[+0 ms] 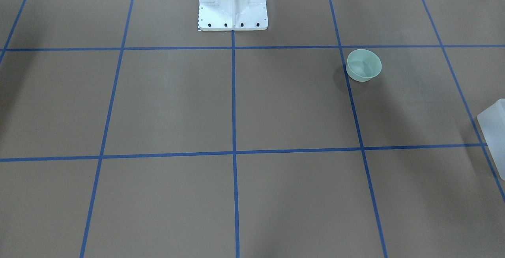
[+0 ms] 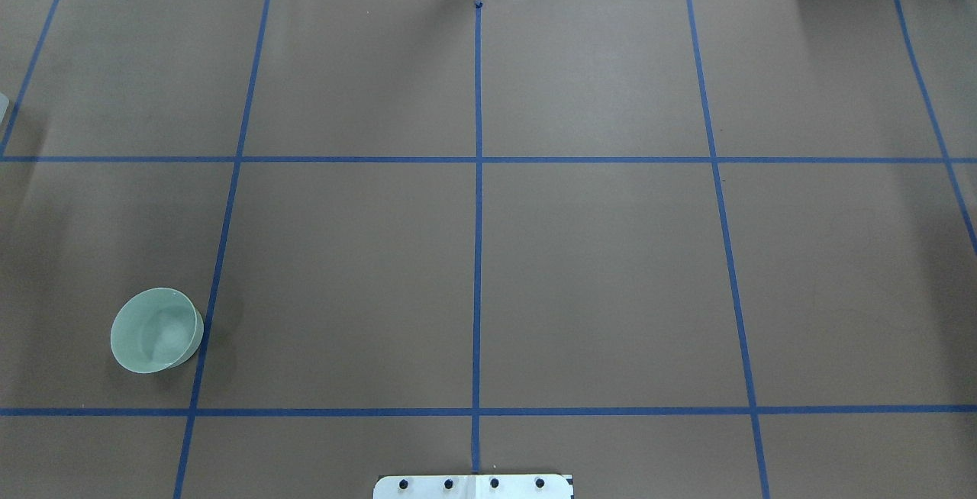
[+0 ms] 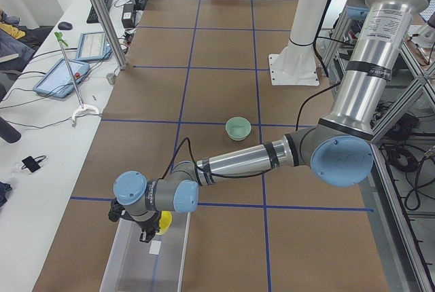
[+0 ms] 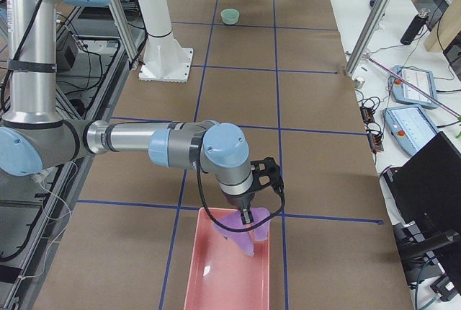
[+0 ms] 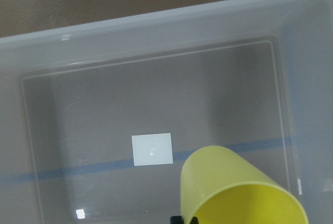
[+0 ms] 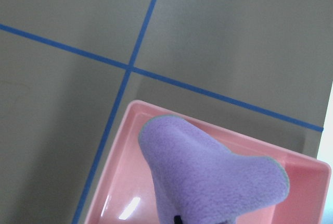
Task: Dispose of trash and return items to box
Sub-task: 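Release the cup into the clear bin and the cloth into the pink bin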
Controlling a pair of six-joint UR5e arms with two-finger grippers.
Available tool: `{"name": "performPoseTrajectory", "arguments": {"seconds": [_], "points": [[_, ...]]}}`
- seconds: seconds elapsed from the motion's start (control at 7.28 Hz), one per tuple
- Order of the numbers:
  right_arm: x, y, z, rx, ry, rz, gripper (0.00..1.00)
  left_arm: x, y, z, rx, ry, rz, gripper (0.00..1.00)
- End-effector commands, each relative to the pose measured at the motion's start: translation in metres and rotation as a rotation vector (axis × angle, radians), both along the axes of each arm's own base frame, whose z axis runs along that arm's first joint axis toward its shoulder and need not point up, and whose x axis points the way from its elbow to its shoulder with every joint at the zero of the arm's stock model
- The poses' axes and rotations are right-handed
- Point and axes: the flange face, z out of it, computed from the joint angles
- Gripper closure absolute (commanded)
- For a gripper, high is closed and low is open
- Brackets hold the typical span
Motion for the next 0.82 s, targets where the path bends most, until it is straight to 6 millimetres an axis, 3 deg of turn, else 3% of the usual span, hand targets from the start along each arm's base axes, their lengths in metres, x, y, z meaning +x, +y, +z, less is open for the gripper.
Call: {"name": "performPoseTrajectory", "arguments": {"seconds": [0.0,0.14,0.27,0.41,0.55,0.69], "points": [[0.0,0.019,0.067,-0.071,-0.005,-0.064,1.0,0.002,-0.01,-0.014,0.017,0.0,0.001,0.58],[-0.002,0.024,0.075,-0.089,-0.011,-0.063,1.0,0.001,-0.015,-0.02,0.029,0.0,-0.001,0.02],[-0.003,0.028,0.087,-0.112,-0.018,-0.063,1.0,0.001,-0.018,-0.029,0.015,0.003,-0.036,0.02],[-0.003,0.03,0.096,-0.105,-0.017,-0.061,1.0,0.001,-0.023,-0.05,0.027,0.007,-0.067,0.02],[-0.006,0.037,0.119,-0.101,-0.015,-0.06,1.0,-0.001,-0.027,-0.073,0.035,0.012,-0.077,0.02],[-0.008,0.043,0.143,-0.08,-0.014,-0.056,1.0,-0.001,-0.026,-0.13,0.006,0.015,-0.106,0.02]]}}
